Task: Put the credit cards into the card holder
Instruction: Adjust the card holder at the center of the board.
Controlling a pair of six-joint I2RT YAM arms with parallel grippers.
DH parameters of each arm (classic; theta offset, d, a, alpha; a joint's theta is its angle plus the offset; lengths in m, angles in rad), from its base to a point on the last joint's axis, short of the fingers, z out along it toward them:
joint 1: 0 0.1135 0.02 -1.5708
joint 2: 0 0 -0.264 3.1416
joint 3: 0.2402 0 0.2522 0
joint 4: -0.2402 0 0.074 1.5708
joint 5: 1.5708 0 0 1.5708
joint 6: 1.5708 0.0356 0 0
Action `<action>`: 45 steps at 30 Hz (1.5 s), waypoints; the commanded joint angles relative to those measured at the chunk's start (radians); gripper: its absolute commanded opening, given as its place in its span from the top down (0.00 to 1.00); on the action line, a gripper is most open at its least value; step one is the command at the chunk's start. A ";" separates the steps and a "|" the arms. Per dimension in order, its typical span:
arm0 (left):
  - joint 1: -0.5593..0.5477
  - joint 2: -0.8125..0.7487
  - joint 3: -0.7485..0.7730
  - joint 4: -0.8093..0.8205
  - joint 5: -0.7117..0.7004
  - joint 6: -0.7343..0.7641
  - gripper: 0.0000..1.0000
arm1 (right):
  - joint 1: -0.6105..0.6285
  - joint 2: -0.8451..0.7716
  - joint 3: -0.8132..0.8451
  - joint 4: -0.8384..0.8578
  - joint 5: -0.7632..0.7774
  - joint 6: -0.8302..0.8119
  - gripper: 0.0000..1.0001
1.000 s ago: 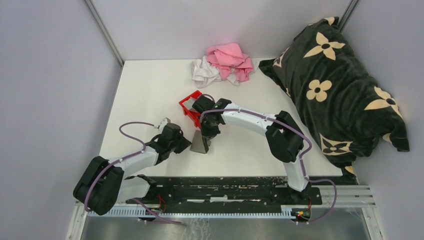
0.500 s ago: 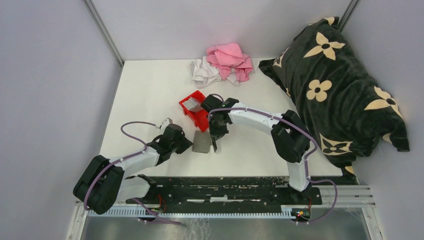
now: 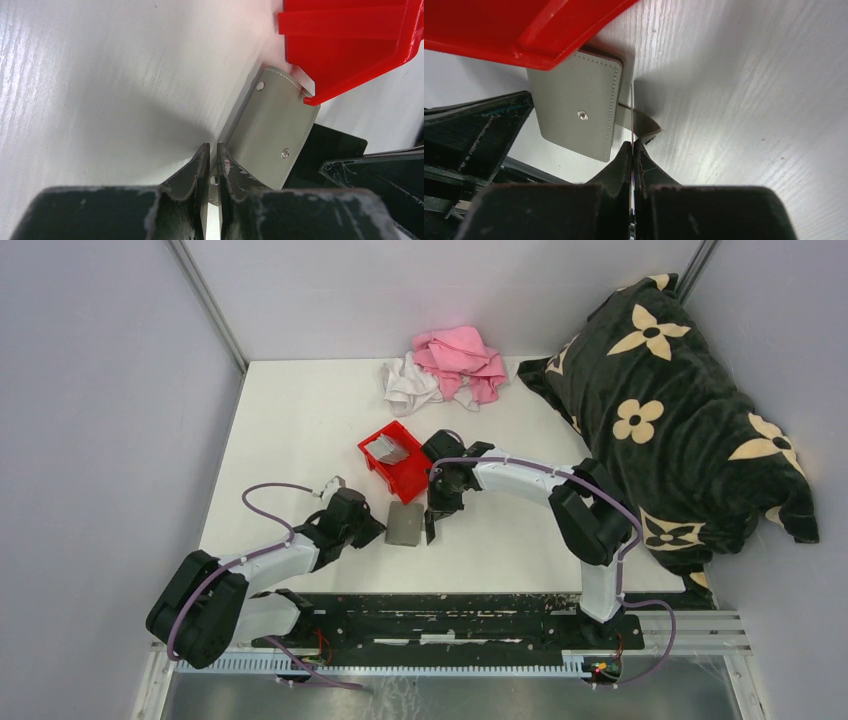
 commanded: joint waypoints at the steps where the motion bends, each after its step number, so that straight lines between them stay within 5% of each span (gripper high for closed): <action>1: -0.007 0.009 -0.023 -0.031 -0.022 0.024 0.83 | -0.012 -0.066 -0.027 0.126 -0.034 0.037 0.99; 45: -0.007 0.027 -0.024 -0.061 -0.016 0.044 0.86 | -0.047 -0.118 -0.183 0.459 -0.216 0.146 0.99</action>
